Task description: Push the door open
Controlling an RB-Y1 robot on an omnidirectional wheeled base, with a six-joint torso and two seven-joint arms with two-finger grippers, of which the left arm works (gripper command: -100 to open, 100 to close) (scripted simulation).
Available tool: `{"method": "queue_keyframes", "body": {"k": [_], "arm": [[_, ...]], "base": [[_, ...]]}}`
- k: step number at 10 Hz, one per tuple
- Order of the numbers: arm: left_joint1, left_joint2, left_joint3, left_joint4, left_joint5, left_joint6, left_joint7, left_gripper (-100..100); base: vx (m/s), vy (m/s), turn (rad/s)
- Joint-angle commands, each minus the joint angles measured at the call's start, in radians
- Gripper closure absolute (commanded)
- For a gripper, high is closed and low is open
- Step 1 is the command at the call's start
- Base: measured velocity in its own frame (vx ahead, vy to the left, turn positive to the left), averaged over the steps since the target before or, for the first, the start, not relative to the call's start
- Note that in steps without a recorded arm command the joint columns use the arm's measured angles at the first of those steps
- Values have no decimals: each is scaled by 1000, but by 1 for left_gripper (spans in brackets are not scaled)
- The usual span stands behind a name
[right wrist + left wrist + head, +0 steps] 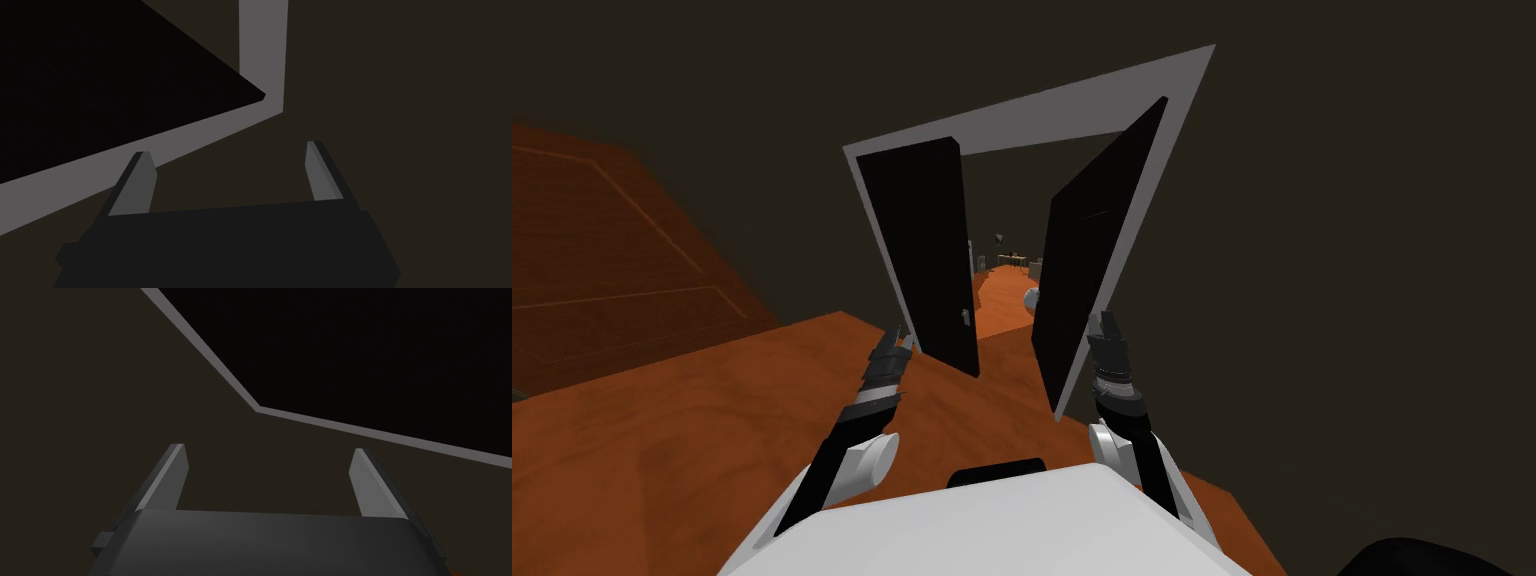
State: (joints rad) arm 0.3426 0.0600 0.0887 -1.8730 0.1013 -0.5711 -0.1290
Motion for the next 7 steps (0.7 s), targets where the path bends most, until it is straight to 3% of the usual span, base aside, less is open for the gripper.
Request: {"method": "queue_keyframes", "body": {"k": [1, 4, 7], "arm": [[-19, 5, 4, 43, 1, -4, 2, -100], [-40, 10, 7, 99, 2, -14, 3, -100], [-74, 16, 11, 188, 3, -29, 5, -100]], "base": [[71, 103, -146], [56, 104, -126], [39, 80, -142]]}}
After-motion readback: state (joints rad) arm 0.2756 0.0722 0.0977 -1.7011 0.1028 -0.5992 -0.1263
